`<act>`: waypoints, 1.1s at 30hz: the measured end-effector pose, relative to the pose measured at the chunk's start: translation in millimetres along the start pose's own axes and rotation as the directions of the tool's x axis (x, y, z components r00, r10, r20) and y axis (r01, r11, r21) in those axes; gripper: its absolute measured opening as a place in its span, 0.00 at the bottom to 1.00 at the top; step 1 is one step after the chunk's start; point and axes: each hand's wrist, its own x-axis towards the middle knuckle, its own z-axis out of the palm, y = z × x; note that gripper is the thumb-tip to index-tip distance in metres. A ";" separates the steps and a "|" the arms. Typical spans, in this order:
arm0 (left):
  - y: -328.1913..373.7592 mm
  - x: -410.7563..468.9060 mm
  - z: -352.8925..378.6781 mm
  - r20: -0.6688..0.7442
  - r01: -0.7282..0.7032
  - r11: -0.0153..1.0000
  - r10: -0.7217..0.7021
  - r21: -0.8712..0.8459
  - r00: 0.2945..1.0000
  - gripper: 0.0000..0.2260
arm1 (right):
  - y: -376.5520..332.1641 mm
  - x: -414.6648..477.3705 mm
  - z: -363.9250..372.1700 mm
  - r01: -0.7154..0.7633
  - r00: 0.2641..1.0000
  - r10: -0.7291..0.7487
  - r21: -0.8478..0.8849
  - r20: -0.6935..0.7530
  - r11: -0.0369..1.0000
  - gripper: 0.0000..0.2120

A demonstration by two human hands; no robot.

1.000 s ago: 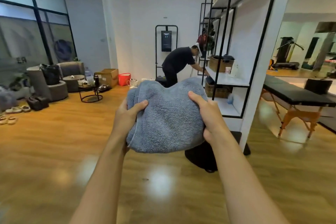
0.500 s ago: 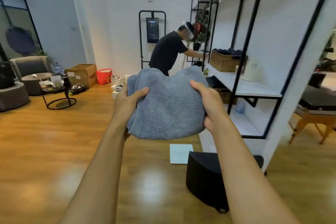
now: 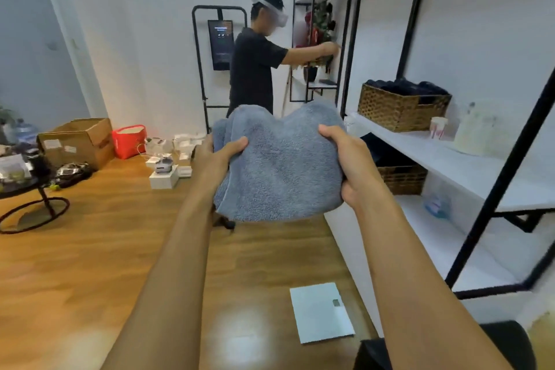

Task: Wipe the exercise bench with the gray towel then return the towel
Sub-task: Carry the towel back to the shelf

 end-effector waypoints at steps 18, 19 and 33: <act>-137.1 393.0 124.2 0.608 0.104 0.993 -0.046 -0.060 0.792 0.09 | 51.8 298.3 32.5 0.112 0.774 -0.131 -0.070 -0.619 0.991 0.16; -140.4 406.9 134.4 0.631 0.097 0.994 -0.038 -0.059 0.775 0.09 | 52.3 308.6 31.4 0.115 0.752 -0.130 -0.065 -0.646 0.991 0.16; -211.0 465.5 236.1 0.951 0.344 0.936 -0.034 -0.078 0.307 0.12 | 80.8 345.9 25.5 0.143 0.302 -0.184 -0.147 -0.935 0.979 0.09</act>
